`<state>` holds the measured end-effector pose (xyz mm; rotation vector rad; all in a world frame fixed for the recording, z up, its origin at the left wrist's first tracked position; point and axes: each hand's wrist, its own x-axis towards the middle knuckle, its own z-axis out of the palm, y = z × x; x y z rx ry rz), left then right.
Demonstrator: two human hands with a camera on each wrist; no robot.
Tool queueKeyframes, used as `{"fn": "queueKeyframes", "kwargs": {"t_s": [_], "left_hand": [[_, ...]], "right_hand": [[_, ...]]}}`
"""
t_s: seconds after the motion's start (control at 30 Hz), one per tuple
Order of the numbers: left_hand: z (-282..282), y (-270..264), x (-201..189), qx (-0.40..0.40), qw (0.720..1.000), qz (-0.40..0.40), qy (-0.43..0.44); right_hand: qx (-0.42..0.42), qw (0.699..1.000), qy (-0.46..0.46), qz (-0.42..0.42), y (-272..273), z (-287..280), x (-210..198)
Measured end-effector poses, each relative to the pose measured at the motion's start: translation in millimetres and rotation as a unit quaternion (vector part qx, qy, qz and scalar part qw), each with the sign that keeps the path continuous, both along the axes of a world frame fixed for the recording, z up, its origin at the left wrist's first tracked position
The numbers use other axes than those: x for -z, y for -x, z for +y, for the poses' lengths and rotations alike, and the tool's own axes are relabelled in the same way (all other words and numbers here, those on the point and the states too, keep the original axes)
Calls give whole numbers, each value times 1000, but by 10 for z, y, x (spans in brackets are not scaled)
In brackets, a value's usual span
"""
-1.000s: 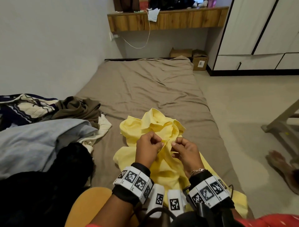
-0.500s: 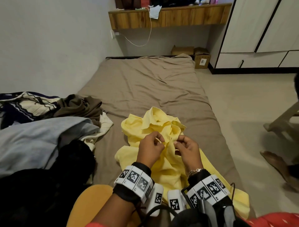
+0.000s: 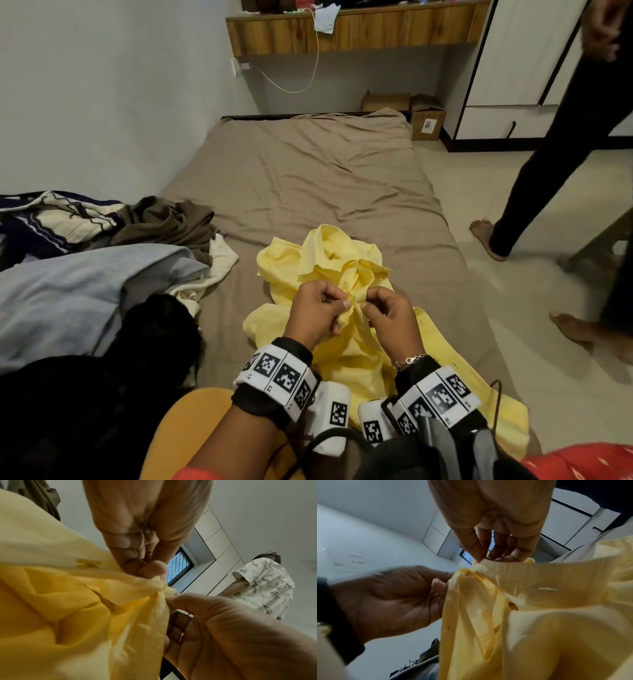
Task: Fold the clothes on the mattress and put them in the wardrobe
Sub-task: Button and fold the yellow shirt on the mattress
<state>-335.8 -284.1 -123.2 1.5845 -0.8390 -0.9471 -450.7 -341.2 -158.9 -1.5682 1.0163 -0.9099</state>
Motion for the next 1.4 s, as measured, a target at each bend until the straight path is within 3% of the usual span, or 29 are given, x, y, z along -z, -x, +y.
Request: {"fn": "queueKeyframes", "kwargs": {"t_s": [0.23,0.43,0.63,0.87,0.97,1.1,1.2,1.27,1.4], "left_hand": [[-15,12,33,-8,1000,-3,-1],[-55,15,57,-27,999,-31,14],[-100,61,101,-61,998,8,28],[-113,105,158,-41,998,20,47],[-135,102,197,-49,998,7,43],[-157,75,180,-4,1000,5,25],[-166,9,146,22,999,43,-18],[-164,-34,135,16,998,53,-29],[-197,-40,143,14,999,-44,9]], "right_hand": [[-6,1000,23,13,9,13,0],[-55,997,-2,-50,62,-4,-92],[-13,992,121,43,25,-48,-111],[16,953,272,131,-9,-49,-16],[24,963,250,95,-19,-65,12],[-8,996,85,-15,11,-127,-33],[-41,995,0,-95,51,-146,-91],[-42,994,15,-101,69,-175,-136],[-67,985,150,46,60,-219,-191]]}}
